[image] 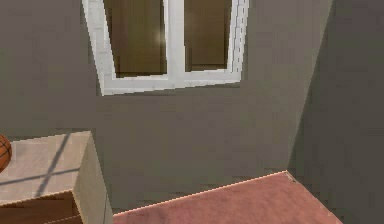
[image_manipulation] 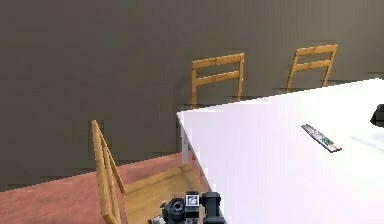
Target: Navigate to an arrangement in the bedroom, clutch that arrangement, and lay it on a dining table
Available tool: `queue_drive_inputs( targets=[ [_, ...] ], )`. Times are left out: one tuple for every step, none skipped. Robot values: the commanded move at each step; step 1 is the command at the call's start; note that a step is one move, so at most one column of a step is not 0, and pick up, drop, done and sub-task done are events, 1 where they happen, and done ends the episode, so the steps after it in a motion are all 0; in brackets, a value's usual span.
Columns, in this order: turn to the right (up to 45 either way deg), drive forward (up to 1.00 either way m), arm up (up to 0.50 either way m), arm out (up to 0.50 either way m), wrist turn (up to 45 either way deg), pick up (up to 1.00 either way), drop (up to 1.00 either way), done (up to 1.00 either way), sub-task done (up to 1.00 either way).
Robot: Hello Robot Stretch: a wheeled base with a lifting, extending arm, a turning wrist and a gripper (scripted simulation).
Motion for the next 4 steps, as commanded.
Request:
queue_drive_inputs(
  targets=[
    [0.0, 0.0, 0.0, 0.0, 45.0, 0.0, 0.0, 0.0, 0.0],
    [0.0, 0.0, 0.0, 0.0, 45.0, 0.0, 0.0, 0.0, 0.0],
    [0.0, 0.0, -0.3, 0.0, 0.0, 0.0, 0.0, 0.0, 0.0],
    [0.0, 0.0, 0.0, 0.0, 0.0, 1.0, 0.0, 0.0, 0.0]
  ],
)
